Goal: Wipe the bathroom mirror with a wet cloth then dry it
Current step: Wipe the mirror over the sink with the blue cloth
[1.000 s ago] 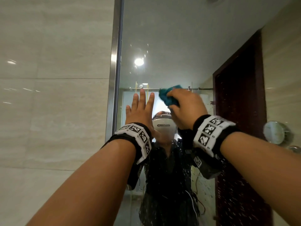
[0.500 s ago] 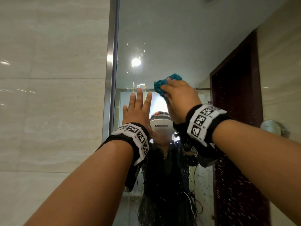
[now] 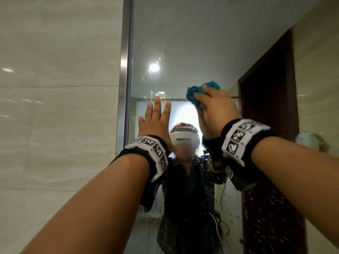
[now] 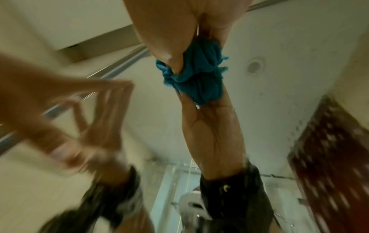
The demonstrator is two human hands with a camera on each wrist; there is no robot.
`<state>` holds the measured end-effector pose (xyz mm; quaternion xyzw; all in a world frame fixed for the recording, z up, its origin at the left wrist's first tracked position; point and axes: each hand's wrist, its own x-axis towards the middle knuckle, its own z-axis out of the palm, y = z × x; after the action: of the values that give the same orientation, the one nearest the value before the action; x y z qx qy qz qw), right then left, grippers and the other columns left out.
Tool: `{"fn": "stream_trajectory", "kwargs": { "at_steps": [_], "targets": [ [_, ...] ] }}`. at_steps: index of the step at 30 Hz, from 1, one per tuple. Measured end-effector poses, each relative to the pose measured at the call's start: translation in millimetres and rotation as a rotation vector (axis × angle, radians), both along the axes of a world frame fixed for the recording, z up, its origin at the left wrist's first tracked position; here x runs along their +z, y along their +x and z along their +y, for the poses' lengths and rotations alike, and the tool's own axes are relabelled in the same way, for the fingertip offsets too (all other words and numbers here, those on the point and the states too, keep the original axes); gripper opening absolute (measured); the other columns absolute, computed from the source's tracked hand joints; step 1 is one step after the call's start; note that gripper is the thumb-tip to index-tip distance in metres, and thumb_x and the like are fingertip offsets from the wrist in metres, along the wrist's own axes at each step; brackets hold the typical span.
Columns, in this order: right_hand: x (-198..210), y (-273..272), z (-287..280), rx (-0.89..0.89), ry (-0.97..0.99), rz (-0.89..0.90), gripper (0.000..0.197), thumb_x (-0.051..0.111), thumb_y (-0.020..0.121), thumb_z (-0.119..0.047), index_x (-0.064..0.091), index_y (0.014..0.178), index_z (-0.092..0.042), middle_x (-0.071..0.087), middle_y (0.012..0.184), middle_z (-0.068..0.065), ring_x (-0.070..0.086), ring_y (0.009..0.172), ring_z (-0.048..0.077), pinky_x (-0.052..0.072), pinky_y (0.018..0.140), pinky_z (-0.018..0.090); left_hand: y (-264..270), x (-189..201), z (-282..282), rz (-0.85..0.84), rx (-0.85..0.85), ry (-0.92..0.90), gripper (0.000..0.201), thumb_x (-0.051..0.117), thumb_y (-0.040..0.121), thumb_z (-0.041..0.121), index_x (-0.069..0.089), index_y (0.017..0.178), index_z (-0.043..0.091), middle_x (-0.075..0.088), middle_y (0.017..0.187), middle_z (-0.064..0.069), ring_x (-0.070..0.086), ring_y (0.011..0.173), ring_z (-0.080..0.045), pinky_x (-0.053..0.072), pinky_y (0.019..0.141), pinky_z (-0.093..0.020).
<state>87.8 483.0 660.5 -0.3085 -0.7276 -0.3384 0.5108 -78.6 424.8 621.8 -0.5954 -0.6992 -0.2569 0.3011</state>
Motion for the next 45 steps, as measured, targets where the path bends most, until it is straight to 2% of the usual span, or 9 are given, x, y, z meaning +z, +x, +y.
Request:
{"fn": "stream_trajectory", "kwargs": {
  "at_steps": [4, 8, 14, 22, 26, 31, 34, 41, 45],
  "targets": [
    [-57, -9, -3, -0.018, 0.022, -0.271, 0.061, 0.081, 0.066, -0.008, 0.062, 0.122, -0.020, 0.054, 0.134, 0.011, 0.054, 0.119, 0.032, 0.050, 0.088, 0.043, 0, 0, 1, 0.007, 0.017, 0.001, 0.148, 0.080, 0.051, 0.066, -0.029, 0.144, 0.026, -0.037, 0.150, -0.004, -0.024, 0.142, -0.027, 0.003, 0.115, -0.051],
    [-45, 4, -4, -0.086, 0.085, -0.343, 0.060, 0.086, 0.060, -0.015, 0.065, 0.115, -0.029, 0.062, 0.123, 0.001, 0.063, 0.102, 0.024, 0.056, 0.068, 0.035, 1, 1, 0, 0.001, 0.013, -0.008, 0.149, 0.081, 0.050, 0.065, -0.028, 0.144, 0.026, -0.036, 0.151, -0.004, -0.024, 0.142, -0.027, 0.003, 0.115, -0.051],
    [-3, 29, 8, -0.114, 0.003, -0.020, 0.048, 0.050, 0.091, -0.011, 0.045, 0.138, -0.020, 0.034, 0.149, 0.007, 0.033, 0.135, 0.031, 0.031, 0.107, 0.040, 0, 1, -1, -0.005, -0.005, -0.008, 0.147, 0.081, 0.051, 0.063, -0.025, 0.145, 0.027, -0.034, 0.151, -0.003, -0.023, 0.142, -0.027, 0.002, 0.115, -0.050],
    [-74, 20, 5, -0.125, 0.030, -0.248, 0.066, 0.089, 0.052, -0.011, 0.067, 0.114, -0.022, 0.062, 0.123, 0.010, 0.063, 0.105, 0.030, 0.056, 0.072, 0.039, 3, 0, -4, -0.007, 0.008, 0.004, 0.147, 0.082, 0.052, 0.062, -0.025, 0.145, 0.026, -0.033, 0.152, -0.004, -0.022, 0.142, -0.027, 0.004, 0.115, -0.050],
    [-50, 39, -4, -0.160, -0.026, -0.346, 0.051, 0.072, 0.080, -0.020, 0.056, 0.128, -0.027, 0.049, 0.138, 0.006, 0.053, 0.119, 0.029, 0.054, 0.086, 0.046, 3, 1, -5, -0.008, 0.004, 0.002, 0.146, 0.082, 0.052, 0.062, -0.025, 0.145, 0.026, -0.033, 0.152, -0.003, -0.022, 0.142, -0.027, 0.004, 0.115, -0.050],
    [-22, 43, 1, -0.022, -0.073, 0.033, 0.042, 0.039, 0.093, -0.028, 0.058, 0.126, -0.010, 0.047, 0.139, 0.018, 0.046, 0.124, 0.039, 0.036, 0.105, 0.045, -1, 0, -2, -0.009, -0.015, 0.007, 0.147, 0.082, 0.050, 0.063, -0.025, 0.145, 0.027, -0.033, 0.152, -0.003, -0.023, 0.142, -0.026, 0.002, 0.115, -0.049],
    [-47, 33, 4, -0.044, -0.101, 0.023, 0.039, 0.053, 0.090, -0.019, 0.056, 0.128, -0.014, 0.046, 0.139, 0.017, 0.047, 0.122, 0.039, 0.043, 0.099, 0.054, -1, 0, -1, -0.008, -0.015, 0.013, 0.148, 0.082, 0.050, 0.064, -0.025, 0.145, 0.027, -0.034, 0.152, -0.002, -0.024, 0.142, -0.026, 0.001, 0.115, -0.049],
    [-137, 37, -4, -0.198, -0.080, -0.324, 0.080, 0.091, 0.044, -0.006, 0.064, 0.118, -0.017, 0.058, 0.127, 0.013, 0.062, 0.108, 0.029, 0.059, 0.069, 0.039, 3, 2, -6, 0.004, 0.013, -0.008, 0.147, 0.080, 0.051, 0.065, -0.026, 0.145, 0.025, -0.033, 0.152, -0.004, -0.023, 0.142, -0.027, 0.003, 0.115, -0.052],
    [-128, 41, -20, -0.216, -0.143, -0.430, 0.074, 0.083, 0.065, -0.010, 0.053, 0.131, -0.022, 0.045, 0.142, 0.009, 0.050, 0.125, 0.027, 0.052, 0.086, 0.039, 6, -15, -16, 0.096, 0.015, -0.046, 0.145, 0.073, 0.056, 0.072, -0.030, 0.143, 0.020, -0.036, 0.150, -0.007, -0.027, 0.140, -0.030, -0.008, 0.112, -0.050]
  ]
}}
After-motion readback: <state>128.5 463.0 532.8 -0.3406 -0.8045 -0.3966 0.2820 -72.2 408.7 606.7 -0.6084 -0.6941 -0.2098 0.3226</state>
